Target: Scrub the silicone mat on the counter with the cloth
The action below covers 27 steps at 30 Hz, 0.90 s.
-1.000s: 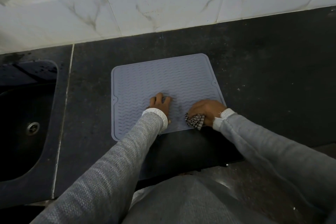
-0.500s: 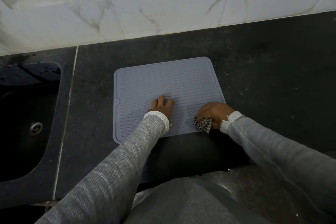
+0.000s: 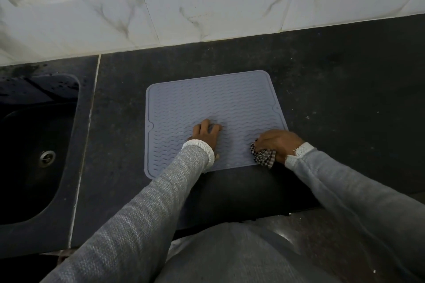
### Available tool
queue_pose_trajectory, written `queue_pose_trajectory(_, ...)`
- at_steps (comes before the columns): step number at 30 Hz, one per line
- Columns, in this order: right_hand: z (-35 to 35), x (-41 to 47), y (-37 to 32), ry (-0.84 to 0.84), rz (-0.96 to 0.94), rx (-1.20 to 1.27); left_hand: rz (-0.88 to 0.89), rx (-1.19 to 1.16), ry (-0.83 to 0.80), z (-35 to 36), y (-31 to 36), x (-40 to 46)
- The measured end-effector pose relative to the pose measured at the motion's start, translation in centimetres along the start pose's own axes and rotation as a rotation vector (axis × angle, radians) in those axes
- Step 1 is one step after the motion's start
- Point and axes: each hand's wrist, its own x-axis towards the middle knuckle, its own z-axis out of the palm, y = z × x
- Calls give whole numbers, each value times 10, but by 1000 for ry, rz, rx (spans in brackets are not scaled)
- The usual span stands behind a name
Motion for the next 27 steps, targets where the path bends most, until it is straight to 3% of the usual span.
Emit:
queue_pose_trajectory(7, 7, 2, 4, 2, 28, 12, 120, -181, 83, 3, -28, -22)
queue_pose_trajectory(13, 6, 18, 5, -253, 154, 24, 27, -146, 82, 14, -72, -55)
queue_pose_trajectory(19, 19, 56, -47, -49, -93, 40, -12, -124, 30, 16, -73, -58)
queue_pose_trajectory(25, 47, 71, -72, -142, -288, -53, -35, -99, 4, 11, -72, -52)
queue_pose_trajectory(27, 36, 59, -58, -176, -246, -50, -38, -95, -6, 11, -72, -51)
